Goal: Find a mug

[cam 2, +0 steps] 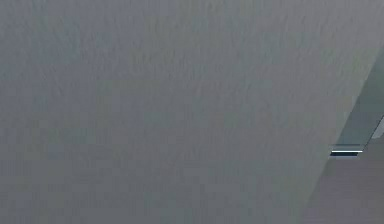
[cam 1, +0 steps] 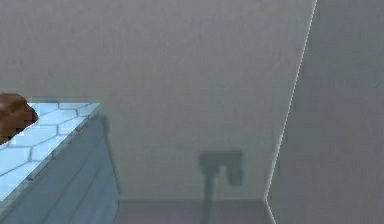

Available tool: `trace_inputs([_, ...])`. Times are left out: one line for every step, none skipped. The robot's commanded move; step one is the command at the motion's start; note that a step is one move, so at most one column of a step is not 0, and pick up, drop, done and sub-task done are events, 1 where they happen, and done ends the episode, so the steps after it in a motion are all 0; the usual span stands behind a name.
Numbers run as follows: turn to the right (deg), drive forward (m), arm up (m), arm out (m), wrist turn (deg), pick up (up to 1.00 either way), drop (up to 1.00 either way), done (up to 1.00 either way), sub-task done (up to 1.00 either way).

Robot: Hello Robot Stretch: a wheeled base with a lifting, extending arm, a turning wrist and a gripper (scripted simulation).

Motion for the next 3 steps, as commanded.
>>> trace_inputs([-45.0, 0.0, 0.0, 0.0, 0.0, 0.0, 0.0, 0.0, 0.0])
trace_inputs([-6.0, 0.0, 0.0, 0.0, 0.0, 0.0, 0.0, 0.0, 0.0])
trace_inputs([0.0, 1.0, 0.0, 0.0, 0.0, 0.0, 0.0, 0.0, 0.0])
